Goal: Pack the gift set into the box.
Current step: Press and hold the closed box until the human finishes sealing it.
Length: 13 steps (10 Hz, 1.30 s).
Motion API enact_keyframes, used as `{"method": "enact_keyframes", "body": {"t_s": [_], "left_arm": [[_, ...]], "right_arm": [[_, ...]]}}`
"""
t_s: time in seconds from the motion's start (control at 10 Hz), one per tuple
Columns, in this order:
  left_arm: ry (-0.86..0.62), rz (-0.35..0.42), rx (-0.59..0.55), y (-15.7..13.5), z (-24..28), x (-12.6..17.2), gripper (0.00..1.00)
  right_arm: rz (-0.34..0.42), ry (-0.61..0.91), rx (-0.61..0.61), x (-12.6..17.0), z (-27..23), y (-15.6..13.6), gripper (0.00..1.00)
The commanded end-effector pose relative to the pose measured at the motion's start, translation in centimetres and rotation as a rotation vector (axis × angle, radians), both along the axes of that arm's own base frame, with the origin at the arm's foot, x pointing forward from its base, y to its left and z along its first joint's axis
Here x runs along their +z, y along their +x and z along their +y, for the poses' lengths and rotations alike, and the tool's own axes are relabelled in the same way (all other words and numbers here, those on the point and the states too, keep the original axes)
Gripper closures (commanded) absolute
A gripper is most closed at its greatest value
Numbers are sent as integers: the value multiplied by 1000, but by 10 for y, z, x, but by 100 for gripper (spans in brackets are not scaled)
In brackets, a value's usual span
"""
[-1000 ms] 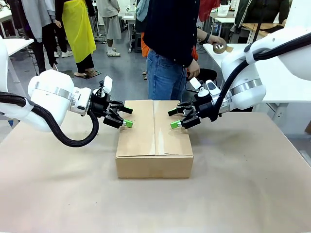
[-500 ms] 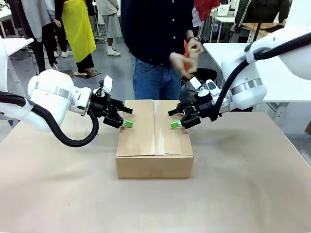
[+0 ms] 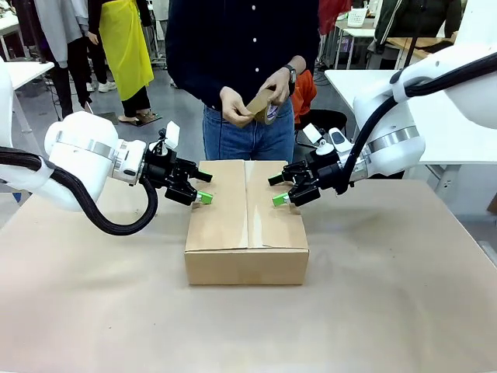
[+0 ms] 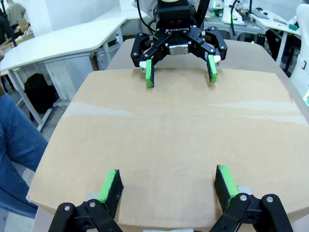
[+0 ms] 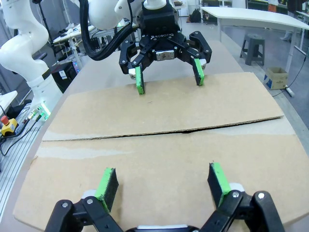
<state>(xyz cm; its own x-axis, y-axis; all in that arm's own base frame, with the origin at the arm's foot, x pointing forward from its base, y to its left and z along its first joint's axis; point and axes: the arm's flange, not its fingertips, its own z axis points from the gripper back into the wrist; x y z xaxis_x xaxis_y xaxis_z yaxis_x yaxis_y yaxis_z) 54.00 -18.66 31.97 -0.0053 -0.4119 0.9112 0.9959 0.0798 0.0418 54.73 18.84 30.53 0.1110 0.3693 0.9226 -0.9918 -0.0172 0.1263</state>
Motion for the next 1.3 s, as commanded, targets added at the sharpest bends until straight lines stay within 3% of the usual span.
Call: {"method": "enact_keyframes", "body": {"t_s": [0.0, 1.2], "left_arm": [[-3, 4, -3, -3, 3, -1, 0], [-3, 4, -3, -3, 3, -1, 0]], "right_arm": [[5, -8, -6, -3, 0, 0, 0], [5, -8, -6, -3, 0, 0, 0]]}}
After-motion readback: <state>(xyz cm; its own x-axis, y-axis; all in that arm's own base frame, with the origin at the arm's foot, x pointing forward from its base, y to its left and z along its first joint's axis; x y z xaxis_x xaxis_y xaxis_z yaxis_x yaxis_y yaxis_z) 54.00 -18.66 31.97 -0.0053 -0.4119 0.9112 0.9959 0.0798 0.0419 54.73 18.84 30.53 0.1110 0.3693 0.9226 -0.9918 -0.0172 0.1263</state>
